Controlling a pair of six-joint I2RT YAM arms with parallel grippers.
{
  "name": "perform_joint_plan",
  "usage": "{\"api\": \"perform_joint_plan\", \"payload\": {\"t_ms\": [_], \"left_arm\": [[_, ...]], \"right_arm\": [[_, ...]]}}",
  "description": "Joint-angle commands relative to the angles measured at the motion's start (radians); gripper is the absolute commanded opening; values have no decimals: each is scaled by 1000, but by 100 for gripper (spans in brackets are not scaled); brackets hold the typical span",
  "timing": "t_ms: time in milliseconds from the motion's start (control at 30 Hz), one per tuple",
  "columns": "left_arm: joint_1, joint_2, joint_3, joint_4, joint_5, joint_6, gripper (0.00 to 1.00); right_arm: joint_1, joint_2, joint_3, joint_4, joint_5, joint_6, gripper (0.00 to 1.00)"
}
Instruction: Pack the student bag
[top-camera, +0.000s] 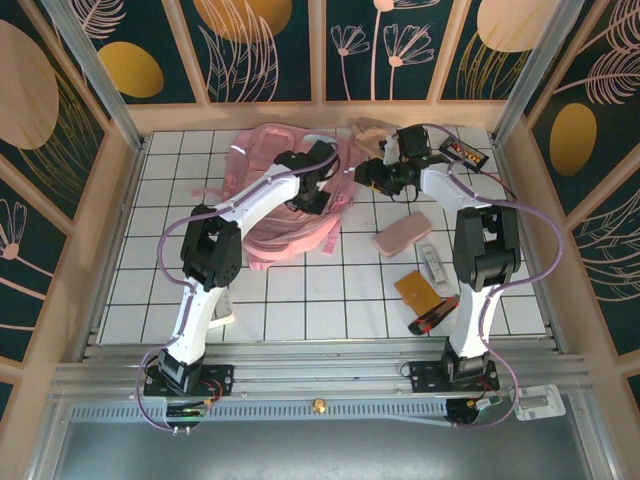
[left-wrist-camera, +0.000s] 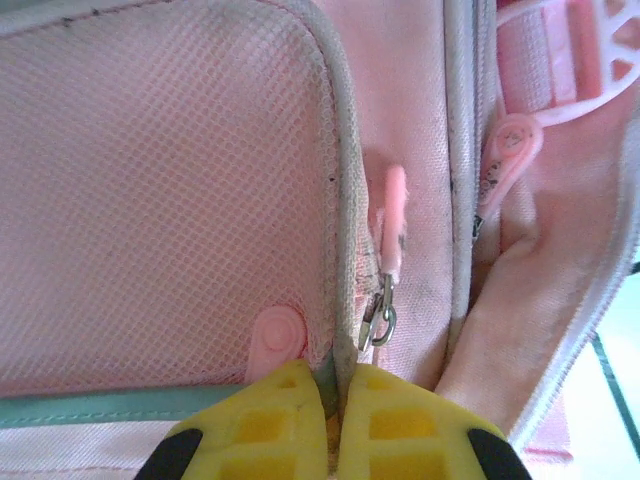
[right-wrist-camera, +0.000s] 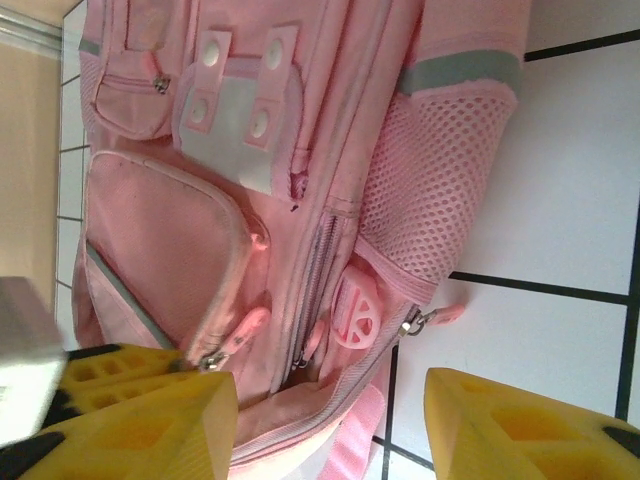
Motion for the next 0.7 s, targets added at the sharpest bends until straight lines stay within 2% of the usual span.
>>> {"api": "perform_joint_plan", "payload": {"t_ms": [0,167,267,400,500,667], "left_arm": [[8,-31,123,-69,6,-32,0],[28,-66,187,-122,21,-47,0],[46,-97,187,-129,34,-53,0],[75,-119,212,-139,93,-66,0],[97,-115,278,-150,140,-79,0],[124,-87,415,-187,242,-102,0]], "right_arm": [[19,-31,10,38,-24,-81,51],[33,-97,-90,217,-102,-288,48],[33,-122,-165,338,-191,-392,49],[38,-110,-197,450,-259,-406,49],[58,-84,-196,463,-269,-411,49],[99,-90,-234,430,-273,-567,52]]}}
